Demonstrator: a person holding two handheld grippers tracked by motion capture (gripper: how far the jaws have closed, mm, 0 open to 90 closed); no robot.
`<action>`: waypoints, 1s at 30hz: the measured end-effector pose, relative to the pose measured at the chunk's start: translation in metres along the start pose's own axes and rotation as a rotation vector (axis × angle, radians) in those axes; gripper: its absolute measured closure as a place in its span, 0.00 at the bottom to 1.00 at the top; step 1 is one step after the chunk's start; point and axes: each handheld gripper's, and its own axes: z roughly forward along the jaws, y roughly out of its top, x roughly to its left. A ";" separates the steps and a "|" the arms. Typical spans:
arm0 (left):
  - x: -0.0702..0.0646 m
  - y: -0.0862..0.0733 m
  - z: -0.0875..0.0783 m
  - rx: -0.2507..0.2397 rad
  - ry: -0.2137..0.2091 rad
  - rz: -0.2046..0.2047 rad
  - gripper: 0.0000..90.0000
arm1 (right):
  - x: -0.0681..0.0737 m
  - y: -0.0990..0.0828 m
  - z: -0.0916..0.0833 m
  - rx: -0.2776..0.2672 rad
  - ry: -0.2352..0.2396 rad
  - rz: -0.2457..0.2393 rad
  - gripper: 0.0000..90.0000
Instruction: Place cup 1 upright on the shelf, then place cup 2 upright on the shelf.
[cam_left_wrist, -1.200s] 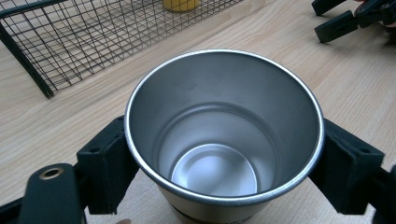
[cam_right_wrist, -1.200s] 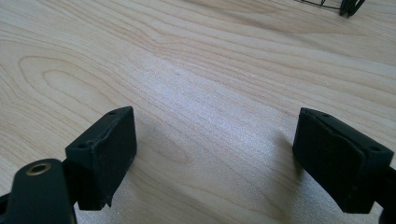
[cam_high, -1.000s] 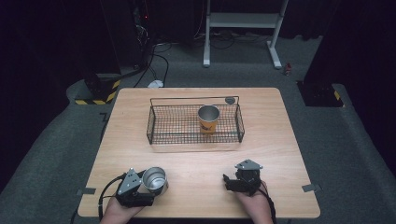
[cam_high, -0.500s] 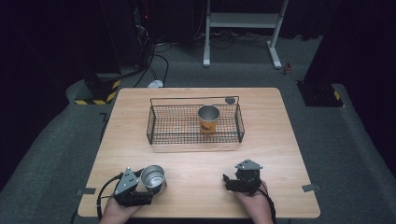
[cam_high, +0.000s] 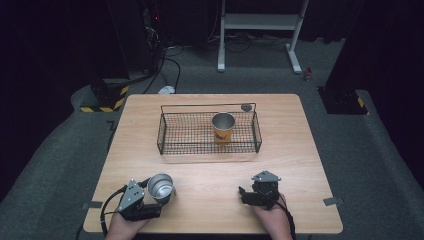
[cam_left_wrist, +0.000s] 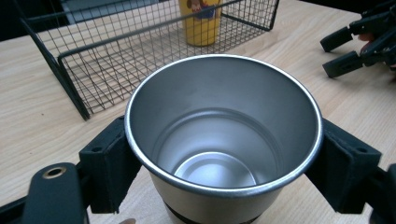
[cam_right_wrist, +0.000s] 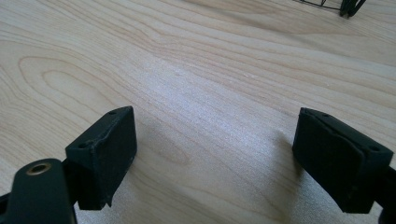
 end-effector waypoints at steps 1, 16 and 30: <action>0.000 0.000 0.000 -0.003 0.002 -0.002 0.21 | 0.000 0.000 0.000 -0.001 0.000 -0.003 0.15; -0.002 0.011 -0.001 -0.050 0.032 -0.007 0.21 | 0.000 0.000 0.000 -0.001 -0.001 -0.003 0.16; 0.003 0.026 0.009 -0.062 0.048 -0.045 0.21 | 0.001 -0.001 -0.001 -0.001 -0.003 0.003 0.16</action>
